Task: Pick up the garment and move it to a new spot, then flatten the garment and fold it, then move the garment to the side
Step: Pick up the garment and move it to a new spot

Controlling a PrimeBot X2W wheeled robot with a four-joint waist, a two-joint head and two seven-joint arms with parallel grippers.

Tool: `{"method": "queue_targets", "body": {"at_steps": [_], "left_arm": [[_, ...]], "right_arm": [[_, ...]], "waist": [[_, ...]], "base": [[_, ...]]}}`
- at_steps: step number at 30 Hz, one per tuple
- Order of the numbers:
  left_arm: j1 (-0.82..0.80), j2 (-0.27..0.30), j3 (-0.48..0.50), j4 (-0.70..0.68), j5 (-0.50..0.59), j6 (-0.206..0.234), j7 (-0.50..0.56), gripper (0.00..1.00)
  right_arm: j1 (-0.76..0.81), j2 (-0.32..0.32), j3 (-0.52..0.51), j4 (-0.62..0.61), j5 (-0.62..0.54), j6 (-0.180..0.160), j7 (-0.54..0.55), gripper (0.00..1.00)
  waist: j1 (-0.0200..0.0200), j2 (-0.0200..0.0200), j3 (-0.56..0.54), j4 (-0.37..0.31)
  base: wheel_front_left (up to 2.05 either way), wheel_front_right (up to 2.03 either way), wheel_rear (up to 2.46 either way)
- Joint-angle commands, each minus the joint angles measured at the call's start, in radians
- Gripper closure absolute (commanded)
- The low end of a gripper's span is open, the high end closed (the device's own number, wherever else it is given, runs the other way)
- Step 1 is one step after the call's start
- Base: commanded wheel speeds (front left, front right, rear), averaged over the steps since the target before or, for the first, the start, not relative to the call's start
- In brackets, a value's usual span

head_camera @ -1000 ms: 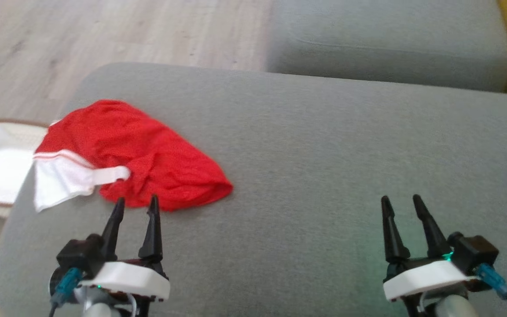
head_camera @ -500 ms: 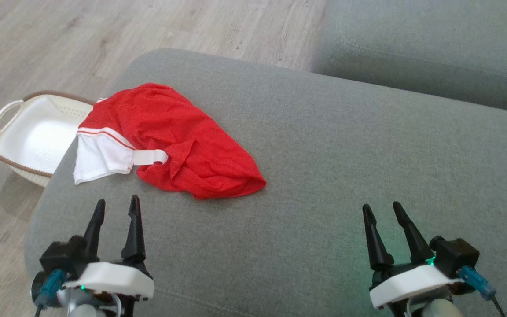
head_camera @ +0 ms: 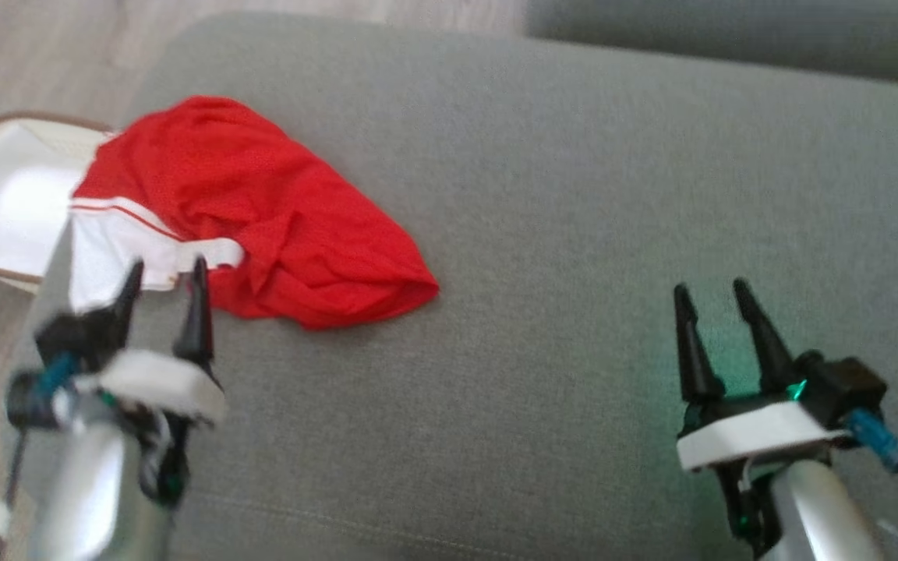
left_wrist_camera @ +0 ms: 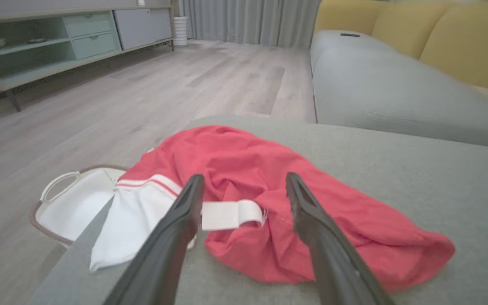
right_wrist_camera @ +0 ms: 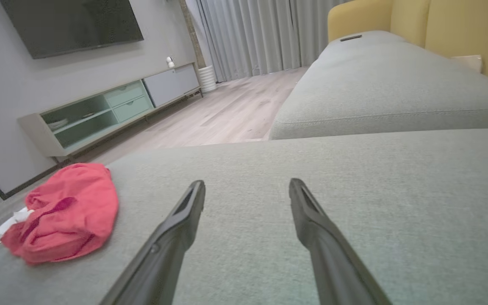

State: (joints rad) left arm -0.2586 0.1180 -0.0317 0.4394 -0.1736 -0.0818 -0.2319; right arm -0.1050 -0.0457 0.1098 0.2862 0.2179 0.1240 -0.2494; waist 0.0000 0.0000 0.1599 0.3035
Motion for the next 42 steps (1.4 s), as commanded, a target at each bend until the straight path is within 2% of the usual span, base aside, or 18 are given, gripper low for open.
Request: {"method": "queue_targets", "body": {"at_steps": [1,4,9,10,17,20,25,26,27,28,42], "left_arm": [[-0.103,0.053,0.023,0.004,0.004,-0.011,0.018,0.00],[-0.223,0.112,-0.002,0.098,-0.007,-0.035,0.084,0.00],[-0.374,0.206,-0.075,0.248,-0.060,-0.048,0.241,0.00],[-0.374,0.206,-0.075,0.248,-0.060,-0.048,0.241,0.00],[-0.487,0.324,-0.252,0.359,-0.230,-0.049,0.409,0.00],[-0.516,0.359,-0.306,0.387,-0.291,-0.049,0.450,0.00],[-0.538,0.380,-0.396,0.425,-0.396,-0.049,0.532,0.00],[-0.538,0.384,-0.418,0.424,-0.415,-0.049,0.547,0.16],[-0.539,0.389,-0.434,0.421,-0.436,-0.049,0.553,0.80],[-0.541,0.395,-0.445,0.418,-0.455,-0.049,0.550,1.00],[-0.555,0.408,-0.576,0.342,-0.598,-0.049,0.373,1.00]], "right_arm": [[-0.046,-0.005,0.007,-0.042,-0.015,0.007,-0.001,0.00],[-0.066,-0.005,-0.018,-0.060,-0.035,0.007,0.007,0.00],[-0.087,-0.004,-0.042,-0.084,-0.052,0.007,0.017,0.00],[-0.087,-0.004,-0.042,-0.084,-0.052,0.007,0.017,0.00],[-0.103,-0.004,-0.043,-0.114,-0.052,0.007,0.021,0.00],[-0.107,-0.004,-0.043,-0.124,-0.055,0.007,0.024,0.00],[-0.110,-0.004,-0.048,-0.141,-0.061,0.007,0.029,0.00],[-0.110,-0.004,-0.048,-0.143,-0.061,0.007,0.030,0.00],[-0.110,-0.004,-0.049,-0.145,-0.061,0.007,0.030,0.00],[-0.109,-0.004,-0.050,-0.146,-0.061,0.007,0.031,0.00],[-0.098,-0.004,-0.030,-0.094,-0.020,0.007,0.015,0.00]], "waist": [[0.0000,0.0000,0.080,-0.046],[0.0000,0.0000,0.134,-0.071],[0.0000,0.0000,0.205,-0.107],[0.0000,0.0000,0.205,-0.107],[0.0000,0.0000,0.260,-0.140],[0.0000,0.0000,0.274,-0.147],[0.0000,0.0000,0.290,-0.152],[0.0000,0.0000,0.291,-0.152],[0.0000,0.0000,0.291,-0.152],[0.0000,0.0000,0.291,-0.152],[0.0000,0.0000,0.160,-0.162]], "base": [[0.00,0.00,0.00],[0.00,0.00,0.00],[0.00,0.00,0.00],[0.00,0.00,0.00],[0.00,0.00,0.00],[0.00,0.00,0.00],[0.00,0.00,0.00],[0.00,0.00,0.00],[0.00,0.00,0.00],[0.00,0.00,0.00],[0.00,0.00,0.00]]}}
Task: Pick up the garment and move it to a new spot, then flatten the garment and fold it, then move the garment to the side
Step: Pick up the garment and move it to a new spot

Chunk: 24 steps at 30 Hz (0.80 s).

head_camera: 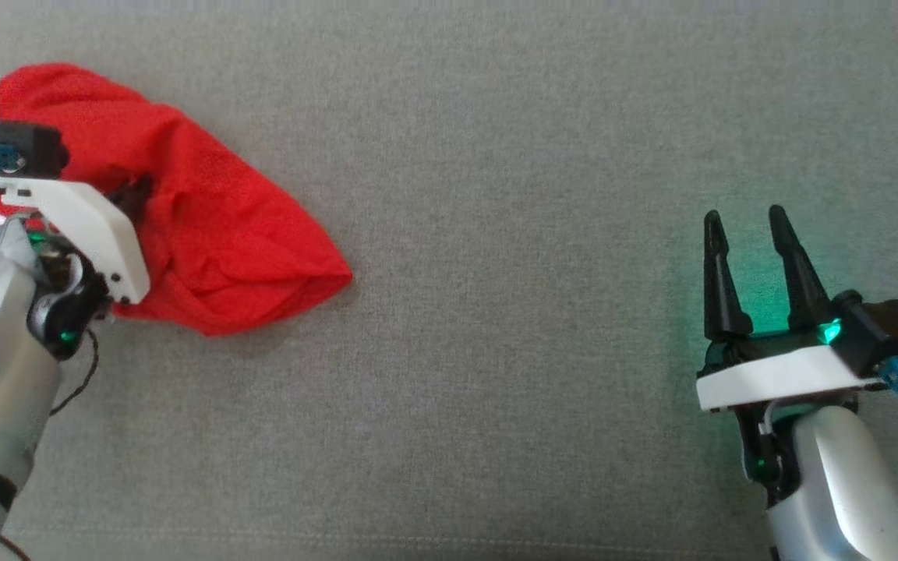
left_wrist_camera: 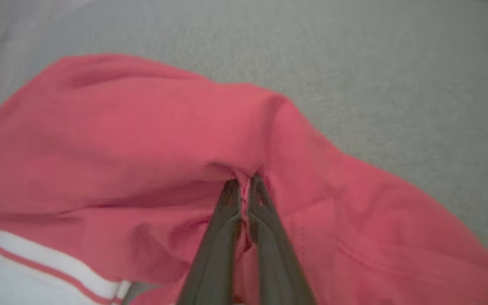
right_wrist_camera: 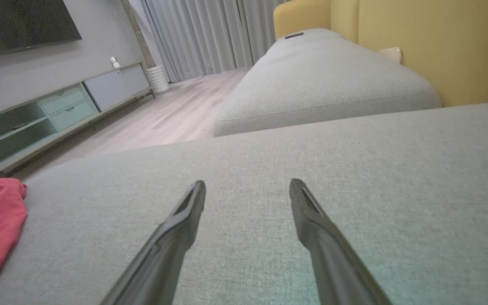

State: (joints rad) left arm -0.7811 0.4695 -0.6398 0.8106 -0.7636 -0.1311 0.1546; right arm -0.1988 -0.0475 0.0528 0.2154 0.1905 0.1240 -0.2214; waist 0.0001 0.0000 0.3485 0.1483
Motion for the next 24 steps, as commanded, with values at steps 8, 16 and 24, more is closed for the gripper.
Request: {"method": "queue_targets", "body": {"at_steps": [8,16,24], "left_arm": [[-0.006,0.032,-0.027,-0.146,-0.023,0.000,-0.101,1.00],[0.023,-0.039,-0.041,-0.263,-0.028,0.041,-0.127,1.00],[0.014,-0.197,-0.069,-0.355,-0.043,0.099,-0.140,1.00]], "right_arm": [[0.021,-0.003,0.048,0.018,0.047,0.007,-0.028,0.00],[0.028,-0.003,0.074,0.037,0.077,0.007,-0.036,0.00],[0.027,-0.003,0.110,0.051,0.100,0.007,-0.040,0.00]], "waist": [[-0.0001,0.0000,-0.119,-0.042],[-0.0001,0.0000,-0.161,-0.094],[-0.0001,0.0000,-0.180,-0.158]], "base": [[0.00,0.00,0.00],[0.00,0.00,0.00],[0.00,0.00,0.00]]}}
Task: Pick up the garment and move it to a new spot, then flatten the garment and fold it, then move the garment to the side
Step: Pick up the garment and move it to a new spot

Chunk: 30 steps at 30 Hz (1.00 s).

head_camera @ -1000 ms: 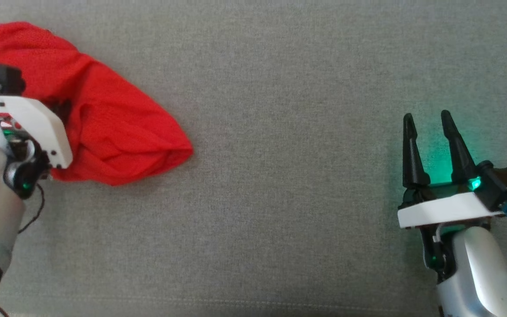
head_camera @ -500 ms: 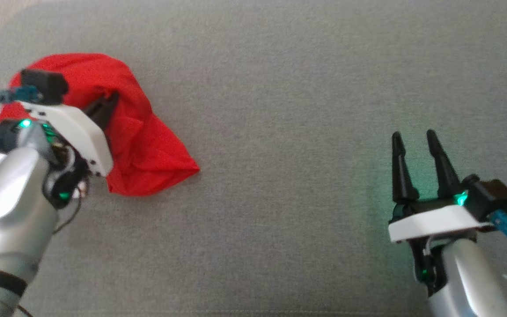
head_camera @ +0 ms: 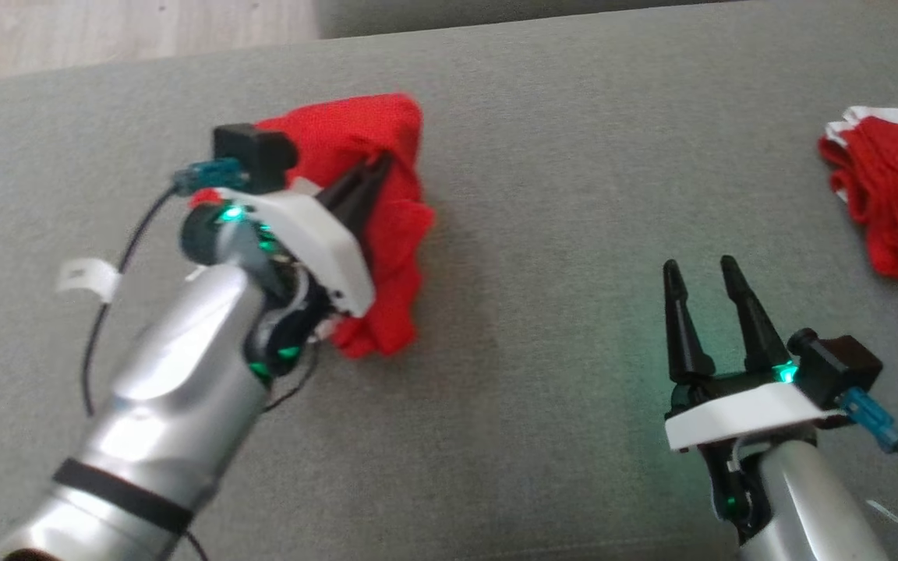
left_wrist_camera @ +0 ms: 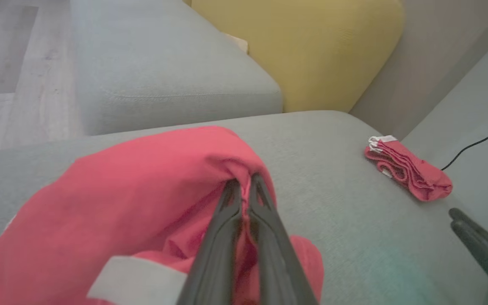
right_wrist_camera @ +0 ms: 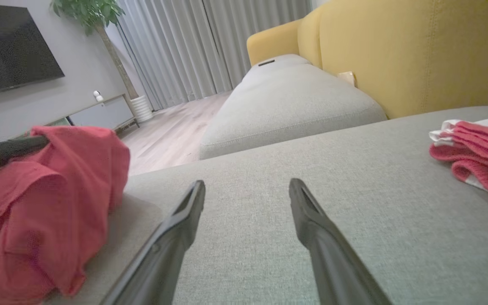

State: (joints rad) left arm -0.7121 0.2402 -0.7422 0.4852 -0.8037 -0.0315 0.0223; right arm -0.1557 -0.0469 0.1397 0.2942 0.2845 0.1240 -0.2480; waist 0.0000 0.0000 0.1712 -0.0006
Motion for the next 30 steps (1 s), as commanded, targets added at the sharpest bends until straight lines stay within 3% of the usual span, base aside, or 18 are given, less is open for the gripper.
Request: {"method": "queue_targets", "body": {"at_steps": [1,9,15,19,20,21,30], "left_arm": [[-0.059,0.013,0.030,-0.034,-0.001,0.007,-0.013,1.00],[-0.103,-0.116,0.014,-0.029,0.016,0.059,-0.072,1.00],[-0.148,-0.176,-0.009,-0.004,0.024,0.095,-0.142,1.00],[-0.175,-0.187,-0.041,0.032,0.022,0.113,-0.181,1.00],[-0.182,-0.188,-0.053,0.048,0.027,0.122,-0.193,0.65],[-0.187,-0.189,-0.068,0.063,0.030,0.125,-0.200,0.00],[-0.194,-0.190,-0.111,0.115,-0.036,0.142,-0.261,0.00]], "right_arm": [[-0.018,-0.003,0.027,-0.027,0.009,0.007,-0.013,0.00],[-0.029,-0.003,0.055,-0.038,0.035,0.007,-0.014,0.00],[-0.029,-0.003,0.070,-0.042,0.044,0.007,-0.014,0.00],[-0.035,-0.003,0.083,-0.044,0.046,0.007,-0.014,0.00],[-0.036,-0.003,0.087,-0.045,0.047,0.007,-0.014,0.00],[-0.037,-0.003,0.090,-0.046,0.048,0.007,-0.014,0.00],[-0.035,-0.003,0.070,-0.048,0.047,0.007,-0.014,0.00]], "waist": [[0.0000,0.0000,-0.003,-0.018],[0.0000,0.0000,0.009,-0.096],[0.0000,0.0000,0.023,-0.143],[0.0000,0.0000,0.035,-0.164],[0.0000,0.0000,0.038,-0.168],[0.0000,0.0000,0.041,-0.171],[0.0000,0.0000,0.048,-0.151]], "base": [[0.00,0.00,0.00],[0.00,0.00,0.00],[0.00,0.00,0.00],[0.00,0.00,0.00],[0.00,0.00,0.00],[0.00,0.00,0.00],[0.00,0.00,0.00]]}}
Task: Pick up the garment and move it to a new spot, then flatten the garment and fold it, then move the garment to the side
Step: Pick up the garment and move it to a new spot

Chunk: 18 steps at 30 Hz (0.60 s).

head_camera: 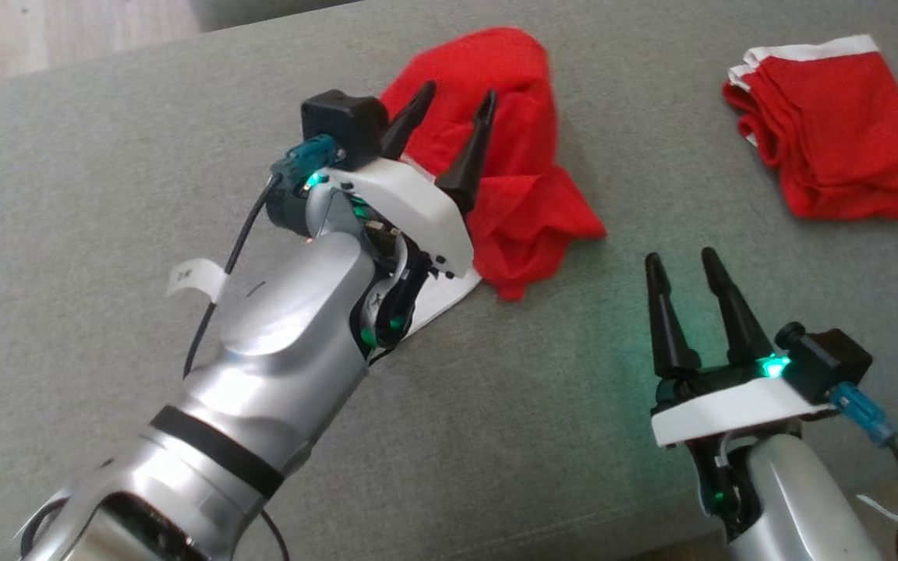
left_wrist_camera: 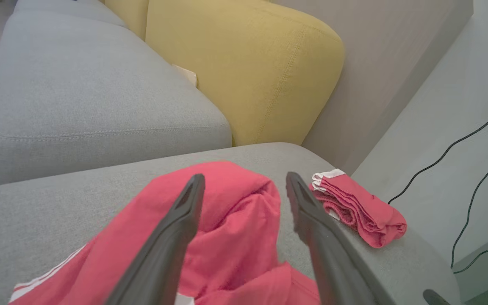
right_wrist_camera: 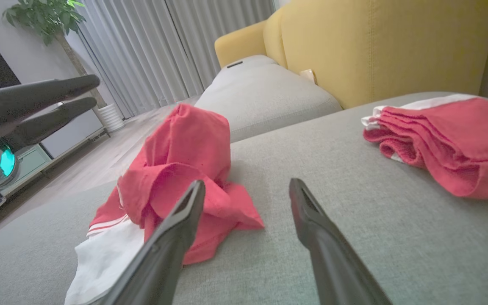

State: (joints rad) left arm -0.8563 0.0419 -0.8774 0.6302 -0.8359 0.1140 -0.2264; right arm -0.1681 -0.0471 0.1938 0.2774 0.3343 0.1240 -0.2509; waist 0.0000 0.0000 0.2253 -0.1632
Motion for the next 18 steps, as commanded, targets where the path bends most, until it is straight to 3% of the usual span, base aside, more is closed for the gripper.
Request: {"method": "queue_targets", "body": {"at_steps": [1,7,13,18], "left_arm": [[-0.053,0.009,0.022,-0.031,-0.002,-0.003,-0.016,0.00],[-0.045,0.025,0.050,-0.039,0.019,0.011,-0.030,0.00],[0.039,0.122,0.144,-0.131,0.061,0.036,-0.035,0.00],[0.204,0.179,0.289,-0.294,0.117,0.042,-0.035,0.00]], "right_arm": [[-0.021,-0.003,0.011,-0.030,-0.006,0.007,-0.011,0.00],[-0.018,-0.003,-0.017,-0.031,-0.021,0.007,-0.011,0.00],[-0.005,-0.003,-0.062,-0.029,-0.051,0.007,-0.011,0.00],[0.021,-0.003,-0.087,-0.032,-0.094,0.007,-0.011,0.00]], "waist": [[0.0000,0.0000,-0.011,0.020],[0.0000,0.0000,-0.037,0.070],[0.0000,0.0000,-0.073,0.132],[0.0000,0.0000,-0.102,0.177]], "base": [[0.00,0.00,0.00],[0.00,0.00,0.00],[0.00,0.00,0.00],[0.00,0.00,0.00]]}}
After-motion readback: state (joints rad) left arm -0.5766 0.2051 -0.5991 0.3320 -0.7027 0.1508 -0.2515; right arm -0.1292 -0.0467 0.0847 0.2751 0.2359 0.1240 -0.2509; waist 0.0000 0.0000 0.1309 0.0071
